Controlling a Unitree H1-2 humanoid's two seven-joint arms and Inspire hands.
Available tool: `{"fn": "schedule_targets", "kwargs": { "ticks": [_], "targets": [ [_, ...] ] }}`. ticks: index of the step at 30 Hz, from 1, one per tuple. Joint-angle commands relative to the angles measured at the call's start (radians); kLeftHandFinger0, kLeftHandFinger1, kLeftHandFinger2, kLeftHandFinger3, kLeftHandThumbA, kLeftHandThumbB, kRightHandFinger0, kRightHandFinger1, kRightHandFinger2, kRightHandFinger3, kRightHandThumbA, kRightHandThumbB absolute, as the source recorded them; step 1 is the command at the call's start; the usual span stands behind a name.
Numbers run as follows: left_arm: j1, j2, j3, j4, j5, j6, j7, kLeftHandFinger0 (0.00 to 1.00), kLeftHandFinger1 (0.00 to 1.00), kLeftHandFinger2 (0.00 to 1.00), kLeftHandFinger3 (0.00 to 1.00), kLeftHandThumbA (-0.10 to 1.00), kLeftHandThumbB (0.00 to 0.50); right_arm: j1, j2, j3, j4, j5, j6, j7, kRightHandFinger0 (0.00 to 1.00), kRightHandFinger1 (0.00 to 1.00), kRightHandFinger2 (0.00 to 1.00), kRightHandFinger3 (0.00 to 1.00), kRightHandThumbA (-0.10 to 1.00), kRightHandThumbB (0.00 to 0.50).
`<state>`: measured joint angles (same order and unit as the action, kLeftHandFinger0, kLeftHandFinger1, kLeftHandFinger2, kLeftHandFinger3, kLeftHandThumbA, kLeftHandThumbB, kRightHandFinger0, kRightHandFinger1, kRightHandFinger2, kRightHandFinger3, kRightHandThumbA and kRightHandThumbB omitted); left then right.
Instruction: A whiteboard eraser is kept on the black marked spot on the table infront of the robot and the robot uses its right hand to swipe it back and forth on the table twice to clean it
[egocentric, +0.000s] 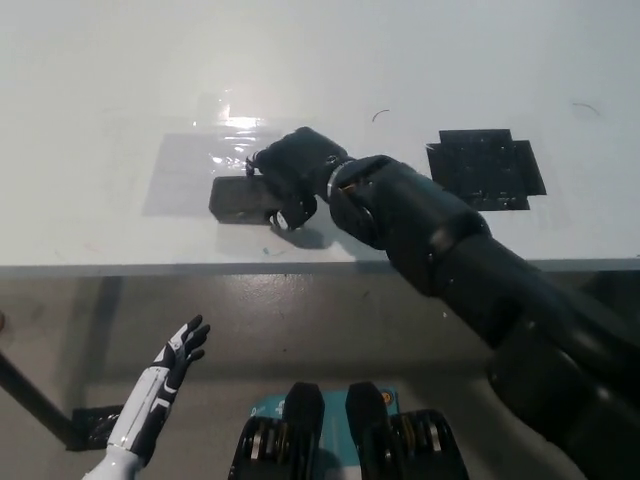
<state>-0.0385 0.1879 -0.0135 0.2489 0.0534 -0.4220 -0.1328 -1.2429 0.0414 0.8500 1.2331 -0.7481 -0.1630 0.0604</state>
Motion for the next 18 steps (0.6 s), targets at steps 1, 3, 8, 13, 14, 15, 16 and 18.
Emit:
{"fn": "schedule_targets", "kwargs": {
  "ticks": [1, 3, 8, 13, 14, 15, 16, 18],
  "targets": [
    [-0.017, 0.011, 0.011, -0.028, -0.011, -0.048, 0.016, 1.00, 1.00, 1.00, 1.00, 1.00, 0.368, -0.053, -0.062, 0.022, 0.015, -0.063, 0.022, 0.008, 0.03, 0.08, 0.20, 0.40, -0.04, 0.236],
    [-0.016, 0.010, 0.012, -0.028, -0.015, -0.048, 0.012, 1.00, 1.00, 1.00, 1.00, 1.00, 0.377, -0.036, -0.103, 0.025, 0.019, -0.070, 0.024, 0.002, 0.05, 0.10, 0.20, 0.41, -0.04, 0.224],
    [-0.017, 0.010, 0.015, -0.029, -0.006, -0.048, 0.017, 1.00, 1.00, 1.00, 1.00, 1.00, 0.379, 0.002, -0.227, 0.040, 0.010, -0.096, 0.036, 0.020, 0.15, 0.21, 0.34, 0.50, 0.10, 0.205],
    [-0.020, 0.004, 0.015, -0.024, 0.000, -0.048, 0.020, 1.00, 1.00, 1.00, 1.00, 1.00, 0.390, 0.046, -0.339, 0.031, -0.009, -0.091, 0.023, 0.024, 0.00, 0.00, 0.14, 0.34, 0.05, 0.285],
    [-0.019, 0.005, 0.015, -0.025, 0.003, -0.048, 0.022, 1.00, 1.00, 1.00, 1.00, 1.00, 0.390, 0.059, -0.371, 0.029, -0.028, -0.092, 0.024, 0.040, 0.00, 0.00, 0.15, 0.36, 0.03, 0.264],
    [-0.018, 0.005, 0.016, -0.026, 0.002, -0.048, 0.022, 1.00, 1.00, 1.00, 1.00, 1.00, 0.384, 0.075, -0.405, 0.026, -0.057, -0.093, 0.024, 0.054, 0.00, 0.01, 0.16, 0.36, 0.03, 0.247],
    [-0.017, 0.004, 0.016, -0.027, -0.001, -0.048, 0.021, 1.00, 1.00, 1.00, 1.00, 1.00, 0.385, 0.082, -0.421, 0.027, -0.064, -0.097, 0.024, 0.057, 0.02, 0.06, 0.21, 0.43, 0.07, 0.238],
    [-0.019, 0.004, 0.018, -0.025, -0.003, -0.048, 0.020, 1.00, 1.00, 1.00, 1.00, 1.00, 0.396, 0.111, -0.490, 0.027, -0.091, -0.101, 0.003, 0.061, 0.05, 0.12, 0.25, 0.43, 0.06, 0.231]
  ]
}}
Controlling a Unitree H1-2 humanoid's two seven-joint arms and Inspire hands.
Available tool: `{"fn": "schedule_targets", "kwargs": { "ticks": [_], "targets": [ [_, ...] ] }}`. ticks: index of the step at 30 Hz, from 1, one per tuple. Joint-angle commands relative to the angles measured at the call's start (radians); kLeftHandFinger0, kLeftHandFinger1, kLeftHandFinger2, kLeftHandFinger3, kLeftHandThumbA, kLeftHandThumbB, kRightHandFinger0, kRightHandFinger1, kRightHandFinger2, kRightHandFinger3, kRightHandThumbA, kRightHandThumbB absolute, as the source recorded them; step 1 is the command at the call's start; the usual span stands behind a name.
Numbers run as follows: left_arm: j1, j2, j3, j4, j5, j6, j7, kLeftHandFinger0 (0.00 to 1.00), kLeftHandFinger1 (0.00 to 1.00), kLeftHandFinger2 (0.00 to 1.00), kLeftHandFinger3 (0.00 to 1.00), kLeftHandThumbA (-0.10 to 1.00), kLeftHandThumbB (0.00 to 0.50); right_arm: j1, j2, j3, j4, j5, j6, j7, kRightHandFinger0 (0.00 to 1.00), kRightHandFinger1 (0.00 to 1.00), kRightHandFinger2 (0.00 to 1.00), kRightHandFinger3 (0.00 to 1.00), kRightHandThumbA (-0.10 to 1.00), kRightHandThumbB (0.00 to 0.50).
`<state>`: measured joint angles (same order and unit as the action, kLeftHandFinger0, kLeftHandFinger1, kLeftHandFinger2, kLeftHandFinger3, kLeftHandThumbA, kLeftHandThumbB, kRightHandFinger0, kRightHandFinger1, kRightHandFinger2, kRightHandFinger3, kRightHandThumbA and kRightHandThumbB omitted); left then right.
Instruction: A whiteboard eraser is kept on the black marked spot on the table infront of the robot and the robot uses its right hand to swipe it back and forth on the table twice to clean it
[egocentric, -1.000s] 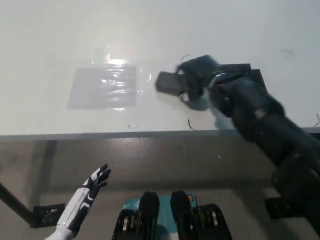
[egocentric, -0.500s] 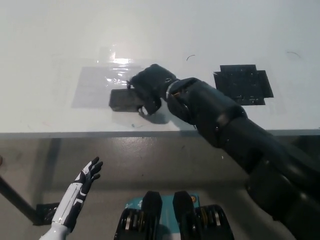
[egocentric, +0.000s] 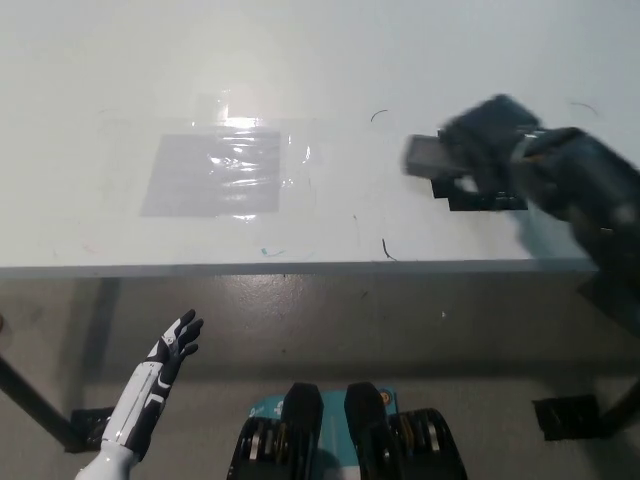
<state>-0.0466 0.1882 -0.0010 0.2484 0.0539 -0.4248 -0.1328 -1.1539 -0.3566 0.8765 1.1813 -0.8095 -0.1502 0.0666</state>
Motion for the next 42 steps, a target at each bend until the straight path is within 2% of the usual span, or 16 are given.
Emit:
{"fn": "schedule_targets", "kwargs": {
  "ticks": [1, 7, 10, 14, 16, 19, 22, 25, 27, 29, 32, 33, 35, 37, 39, 42],
  "targets": [
    [-0.011, 0.003, 0.007, -0.026, -0.005, -0.045, 0.019, 1.00, 1.00, 1.00, 1.00, 1.00, 0.397, 0.038, -0.121, -0.009, -0.057, -0.033, -0.021, 0.046, 0.07, 0.14, 0.27, 0.45, 0.06, 0.243],
    [-0.023, 0.002, 0.010, -0.020, -0.003, -0.045, 0.022, 1.00, 1.00, 1.00, 1.00, 1.00, 0.377, 0.097, -0.220, -0.045, -0.127, -0.023, 0.039, 0.096, 0.04, 0.11, 0.31, 0.60, 0.17, 0.243],
    [-0.019, -0.002, 0.010, -0.025, -0.004, -0.045, 0.023, 1.00, 1.00, 1.00, 1.00, 1.00, 0.374, 0.121, -0.243, -0.069, -0.132, -0.007, 0.058, 0.123, 0.15, 0.21, 0.40, 0.68, 0.27, 0.238],
    [-0.021, -0.001, 0.015, -0.030, -0.004, -0.045, 0.029, 1.00, 1.00, 1.00, 1.00, 1.00, 0.370, 0.133, -0.261, -0.070, -0.098, -0.030, 0.028, 0.085, 0.09, 0.19, 0.38, 0.58, 0.22, 0.229],
    [-0.029, 0.001, 0.019, -0.030, -0.010, -0.045, 0.028, 1.00, 1.00, 1.00, 1.00, 1.00, 0.365, 0.137, -0.274, -0.082, -0.096, -0.025, 0.033, 0.087, 0.11, 0.23, 0.45, 0.81, 0.17, 0.242],
    [-0.034, 0.004, 0.018, -0.026, -0.014, -0.045, 0.025, 1.00, 1.00, 1.00, 1.00, 1.00, 0.367, 0.135, -0.297, -0.081, -0.095, -0.032, 0.038, 0.111, 0.16, 0.26, 0.46, 0.74, 0.10, 0.214],
    [-0.031, 0.005, 0.017, -0.025, -0.004, -0.045, 0.030, 1.00, 1.00, 1.00, 1.00, 1.00, 0.384, 0.129, -0.309, -0.060, -0.077, -0.061, 0.054, 0.114, 0.24, 0.39, 0.58, 0.81, 0.33, 0.221],
    [-0.025, 0.005, 0.017, -0.028, -0.001, -0.045, 0.033, 1.00, 1.00, 1.00, 1.00, 1.00, 0.382, 0.123, -0.307, -0.055, -0.048, -0.064, 0.047, 0.096, 0.24, 0.39, 0.59, 0.81, 0.37, 0.235],
    [-0.022, 0.003, 0.016, -0.027, -0.009, -0.045, 0.029, 1.00, 1.00, 1.00, 1.00, 1.00, 0.398, 0.113, -0.297, -0.058, -0.063, -0.062, 0.065, 0.121, 0.48, 0.65, 0.80, 0.91, 0.31, 0.233],
    [-0.020, -0.002, 0.015, -0.025, -0.005, -0.045, 0.034, 1.00, 1.00, 1.00, 1.00, 1.00, 0.388, 0.095, -0.275, -0.063, -0.068, -0.060, 0.042, 0.103, 0.25, 0.42, 0.55, 0.67, 0.17, 0.194],
    [-0.019, -0.008, 0.011, -0.024, -0.002, -0.045, 0.036, 1.00, 1.00, 1.00, 1.00, 1.00, 0.389, 0.068, -0.244, -0.065, -0.135, -0.067, 0.046, 0.132, 0.24, 0.36, 0.50, 0.82, 0.19, 0.193],
    [-0.017, -0.010, 0.010, -0.025, 0.000, -0.045, 0.037, 1.00, 1.00, 1.00, 1.00, 1.00, 0.384, 0.059, -0.232, -0.079, -0.174, -0.052, 0.030, 0.140, 0.24, 0.35, 0.47, 0.63, 0.15, 0.209],
    [-0.013, -0.017, 0.008, -0.028, 0.005, -0.045, 0.040, 1.00, 1.00, 1.00, 1.00, 1.00, 0.376, 0.029, -0.189, -0.082, -0.216, -0.056, 0.008, 0.130, 0.04, 0.16, 0.31, 0.48, 0.14, 0.212],
    [-0.012, -0.017, 0.007, -0.030, 0.009, -0.045, 0.042, 1.00, 1.00, 1.00, 1.00, 1.00, 0.375, 0.005, -0.140, -0.083, -0.208, -0.058, 0.008, 0.120, 0.00, 0.04, 0.20, 0.38, 0.13, 0.233],
    [-0.016, -0.013, 0.007, -0.034, 0.016, -0.045, 0.044, 1.00, 1.00, 1.00, 1.00, 1.00, 0.352, -0.029, -0.070, -0.071, -0.219, -0.073, 0.044, 0.167, 0.08, 0.14, 0.28, 0.48, 0.17, 0.229],
    [-0.026, -0.007, 0.006, -0.026, 0.006, -0.045, 0.033, 1.00, 1.00, 1.00, 1.00, 1.00, 0.346, -0.043, -0.006, -0.072, -0.210, -0.073, 0.040, 0.160, 0.03, 0.09, 0.22, 0.39, 0.08, 0.259]
  ]
}}
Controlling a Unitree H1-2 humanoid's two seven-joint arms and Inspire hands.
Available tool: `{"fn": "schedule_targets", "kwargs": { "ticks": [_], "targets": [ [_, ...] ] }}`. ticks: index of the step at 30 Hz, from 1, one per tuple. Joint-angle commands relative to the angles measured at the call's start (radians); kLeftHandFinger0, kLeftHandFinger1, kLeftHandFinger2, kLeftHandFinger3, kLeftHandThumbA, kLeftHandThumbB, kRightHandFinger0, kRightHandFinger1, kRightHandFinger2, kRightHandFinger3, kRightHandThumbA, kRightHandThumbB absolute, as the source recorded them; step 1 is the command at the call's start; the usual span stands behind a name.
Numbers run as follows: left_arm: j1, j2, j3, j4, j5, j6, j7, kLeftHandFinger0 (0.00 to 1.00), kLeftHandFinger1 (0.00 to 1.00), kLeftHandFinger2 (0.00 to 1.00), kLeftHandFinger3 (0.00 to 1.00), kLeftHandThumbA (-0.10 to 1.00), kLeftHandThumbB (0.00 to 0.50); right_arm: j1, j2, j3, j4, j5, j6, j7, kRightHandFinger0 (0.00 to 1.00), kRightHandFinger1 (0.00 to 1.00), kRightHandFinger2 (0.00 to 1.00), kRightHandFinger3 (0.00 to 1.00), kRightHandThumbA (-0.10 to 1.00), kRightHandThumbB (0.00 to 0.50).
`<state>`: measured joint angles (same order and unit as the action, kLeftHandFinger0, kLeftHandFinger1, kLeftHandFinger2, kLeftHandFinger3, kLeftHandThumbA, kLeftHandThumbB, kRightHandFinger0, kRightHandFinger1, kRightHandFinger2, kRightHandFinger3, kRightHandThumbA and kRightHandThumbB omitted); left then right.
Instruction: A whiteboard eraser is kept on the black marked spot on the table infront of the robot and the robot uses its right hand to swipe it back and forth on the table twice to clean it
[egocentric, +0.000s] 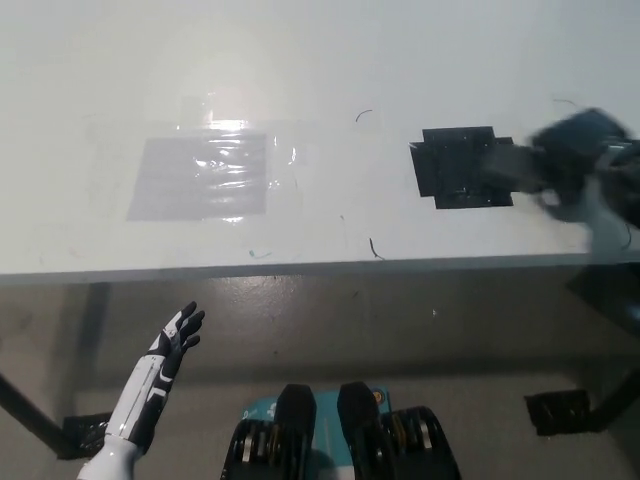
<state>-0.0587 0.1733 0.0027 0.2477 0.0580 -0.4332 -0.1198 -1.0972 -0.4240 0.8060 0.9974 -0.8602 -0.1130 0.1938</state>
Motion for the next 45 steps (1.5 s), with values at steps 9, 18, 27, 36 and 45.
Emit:
{"fn": "schedule_targets", "kwargs": {
  "ticks": [9, 18, 27, 36, 45],
  "targets": [
    [-0.012, 0.012, 0.004, -0.024, -0.011, -0.037, 0.009, 1.00, 1.00, 1.00, 1.00, 1.00, 0.387, -0.110, 0.175, 0.006, 0.006, -0.034, -0.002, 0.040, 0.02, 0.06, 0.17, 0.43, 0.13, 0.234],
    [-0.011, 0.020, 0.008, -0.021, -0.012, -0.037, 0.005, 1.00, 1.00, 1.00, 1.00, 1.00, 0.384, -0.072, 0.087, -0.006, 0.024, -0.045, -0.001, 0.039, 0.00, 0.00, 0.08, 0.24, 0.08, 0.250],
    [-0.005, 0.014, 0.015, -0.027, -0.027, -0.037, 0.006, 1.00, 1.00, 1.00, 1.00, 1.00, 0.374, -0.040, -0.071, -0.022, 0.017, -0.038, -0.030, 0.035, 0.11, 0.14, 0.28, 0.45, 0.10, 0.210],
    [0.008, 0.005, 0.009, -0.032, -0.017, -0.037, 0.012, 1.00, 1.00, 1.00, 1.00, 1.00, 0.371, -0.015, -0.046, -0.082, -0.018, -0.003, -0.077, -0.046, 0.12, 0.12, 0.25, 0.44, 0.42, 0.299],
    [-0.007, 0.018, 0.009, -0.031, -0.017, -0.035, 0.002, 1.00, 1.00, 1.00, 1.00, 1.00, 0.395, 0.039, -0.001, -0.285, -0.211, 0.174, -0.015, 0.133, 1.00, 1.00, 1.00, 1.00, 0.89, 0.500]
  ]
}}
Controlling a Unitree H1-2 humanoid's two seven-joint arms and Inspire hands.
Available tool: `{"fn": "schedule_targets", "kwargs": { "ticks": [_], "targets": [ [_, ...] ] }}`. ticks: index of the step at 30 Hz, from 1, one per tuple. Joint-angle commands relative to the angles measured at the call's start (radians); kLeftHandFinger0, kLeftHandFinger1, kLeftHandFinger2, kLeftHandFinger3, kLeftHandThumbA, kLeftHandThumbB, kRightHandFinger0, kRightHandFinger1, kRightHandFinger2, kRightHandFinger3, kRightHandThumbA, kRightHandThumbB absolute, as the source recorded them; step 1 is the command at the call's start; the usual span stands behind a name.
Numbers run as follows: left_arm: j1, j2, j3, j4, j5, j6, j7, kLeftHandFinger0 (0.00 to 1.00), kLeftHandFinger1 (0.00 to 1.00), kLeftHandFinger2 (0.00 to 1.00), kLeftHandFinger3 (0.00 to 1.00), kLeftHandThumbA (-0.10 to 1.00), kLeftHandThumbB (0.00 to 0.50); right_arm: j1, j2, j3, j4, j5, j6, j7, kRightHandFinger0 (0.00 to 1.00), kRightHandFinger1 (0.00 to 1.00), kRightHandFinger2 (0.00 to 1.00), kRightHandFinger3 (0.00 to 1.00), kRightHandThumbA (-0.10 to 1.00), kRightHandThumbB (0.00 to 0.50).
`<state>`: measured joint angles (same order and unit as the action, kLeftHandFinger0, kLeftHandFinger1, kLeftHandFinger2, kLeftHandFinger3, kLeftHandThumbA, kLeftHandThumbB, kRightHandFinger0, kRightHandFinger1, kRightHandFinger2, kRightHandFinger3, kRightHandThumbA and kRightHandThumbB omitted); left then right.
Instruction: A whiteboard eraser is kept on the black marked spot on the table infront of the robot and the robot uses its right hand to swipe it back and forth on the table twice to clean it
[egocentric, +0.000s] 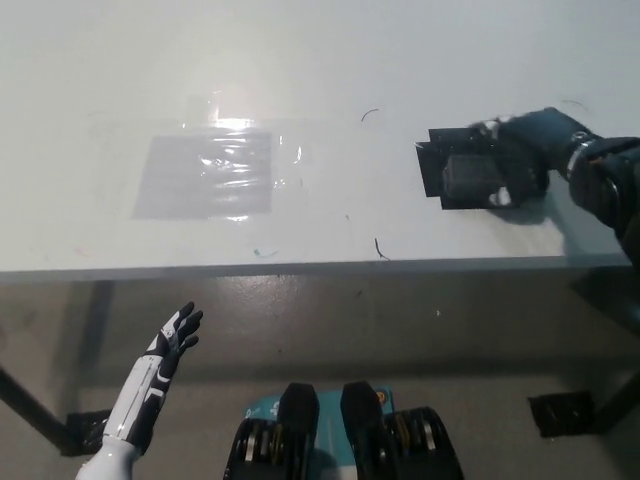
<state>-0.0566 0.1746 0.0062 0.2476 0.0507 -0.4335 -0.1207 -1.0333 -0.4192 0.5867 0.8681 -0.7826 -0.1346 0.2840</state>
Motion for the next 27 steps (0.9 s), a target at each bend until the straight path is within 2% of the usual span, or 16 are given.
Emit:
{"fn": "schedule_targets", "kwargs": {
  "ticks": [1, 9, 12, 14, 15, 16, 17, 18, 19, 20, 22, 23, 24, 25, 26, 27],
  "targets": [
    [-0.009, 0.018, 0.005, -0.031, -0.011, -0.035, 0.001, 1.00, 1.00, 1.00, 1.00, 1.00, 0.395, -0.016, -0.005, -0.084, -0.100, 0.107, -0.003, 0.034, 1.00, 1.00, 1.00, 1.00, 0.91, 0.500],
    [-0.012, 0.015, 0.006, -0.027, -0.007, -0.036, 0.007, 1.00, 1.00, 1.00, 1.00, 1.00, 0.399, -0.009, -0.023, -0.308, -0.345, 0.283, -0.003, 0.042, 1.00, 1.00, 1.00, 1.00, 0.98, 0.492],
    [-0.006, 0.015, 0.003, -0.035, -0.005, -0.036, 0.005, 1.00, 1.00, 1.00, 1.00, 1.00, 0.398, 0.005, -0.058, -0.408, -0.474, 0.343, 0.074, 0.067, 1.00, 1.00, 1.00, 1.00, 0.91, 0.490],
    [-0.004, 0.019, 0.005, -0.038, -0.006, -0.036, 0.004, 1.00, 1.00, 1.00, 1.00, 1.00, 0.396, 0.022, -0.085, -0.492, -0.574, 0.412, 0.098, 0.072, 1.00, 1.00, 1.00, 1.00, 0.92, 0.459],
    [-0.006, 0.024, 0.006, -0.037, -0.007, -0.036, 0.003, 1.00, 1.00, 1.00, 1.00, 1.00, 0.388, 0.028, -0.085, -0.554, -0.620, 0.483, 0.093, 0.059, 1.00, 1.00, 1.00, 1.00, 0.84, 0.434],
    [-0.007, 0.028, 0.007, -0.037, -0.010, -0.036, 0.001, 1.00, 1.00, 1.00, 1.00, 1.00, 0.388, 0.035, -0.086, -0.611, -0.685, 0.557, 0.122, 0.067, 1.00, 1.00, 1.00, 1.00, 0.90, 0.470],
    [-0.009, 0.029, 0.008, -0.037, -0.015, -0.036, -0.002, 1.00, 1.00, 1.00, 1.00, 1.00, 0.381, 0.050, -0.094, -0.650, -0.763, 0.593, 0.154, 0.069, 1.00, 1.00, 1.00, 1.00, 0.98, 0.446],
    [-0.014, 0.031, 0.009, -0.036, -0.023, -0.036, -0.007, 1.00, 1.00, 1.00, 1.00, 1.00, 0.380, 0.078, -0.093, -0.721, -0.903, 0.657, 0.213, 0.056, 1.00, 1.00, 1.00, 1.00, 1.00, 0.486],
    [-0.024, 0.034, 0.010, -0.033, -0.032, -0.035, -0.012, 1.00, 1.00, 1.00, 1.00, 1.00, 0.381, 0.100, -0.073, -0.785, -1.044, 0.702, 0.228, 0.005, 1.00, 1.00, 1.00, 1.00, 1.00, 0.452],
    [-0.032, 0.033, 0.011, -0.030, -0.036, -0.031, -0.013, 1.00, 1.00, 1.00, 1.00, 1.00, 0.387, 0.120, -0.049, -0.829, -1.175, 0.738, 0.194, -0.059, 1.00, 1.00, 1.00, 1.00, 1.00, 0.380],
    [-0.040, 0.032, 0.012, -0.023, -0.034, -0.027, -0.012, 1.00, 1.00, 1.00, 1.00, 1.00, 0.384, 0.166, -0.020, -0.872, -1.362, 0.747, 0.168, -0.131, 1.00, 1.00, 1.00, 1.00, 1.00, 0.373],
    [-0.040, 0.030, 0.010, -0.022, -0.028, -0.027, -0.010, 1.00, 1.00, 1.00, 1.00, 1.00, 0.388, 0.216, 0.003, -0.886, -1.492, 0.703, 0.154, -0.175, 1.00, 1.00, 1.00, 1.00, 1.00, 0.321],
    [-0.037, 0.028, 0.007, -0.023, -0.026, -0.027, -0.011, 1.00, 1.00, 1.00, 1.00, 1.00, 0.386, 0.281, 0.059, -0.877, -1.624, 0.708, 0.144, -0.228, 1.00, 1.00, 1.00, 1.00, 1.00, 0.388],
    [-0.033, 0.027, 0.005, -0.026, -0.025, -0.025, -0.012, 1.00, 1.00, 1.00, 1.00, 1.00, 0.385, 0.335, 0.095, -0.855, -1.719, 0.691, 0.144, -0.245, 1.00, 1.00, 1.00, 1.00, 1.00, 0.404],
    [-0.030, 0.024, 0.001, -0.026, -0.020, -0.027, -0.012, 1.00, 1.00, 1.00, 1.00, 1.00, 0.376, 0.441, 0.148, -0.820, -1.793, 0.612, 0.062, -0.247, 1.00, 1.00, 1.00, 1.00, 0.97, 0.324],
    [-0.028, 0.020, -0.002, -0.021, -0.015, -0.033, -0.010, 1.00, 1.00, 1.00, 1.00, 1.00, 0.375, 0.565, 0.215, -0.777, -1.816, 0.553, -0.105, -0.258, 1.00, 1.00, 1.00, 1.00, 0.79, 0.257]
  ]
}}
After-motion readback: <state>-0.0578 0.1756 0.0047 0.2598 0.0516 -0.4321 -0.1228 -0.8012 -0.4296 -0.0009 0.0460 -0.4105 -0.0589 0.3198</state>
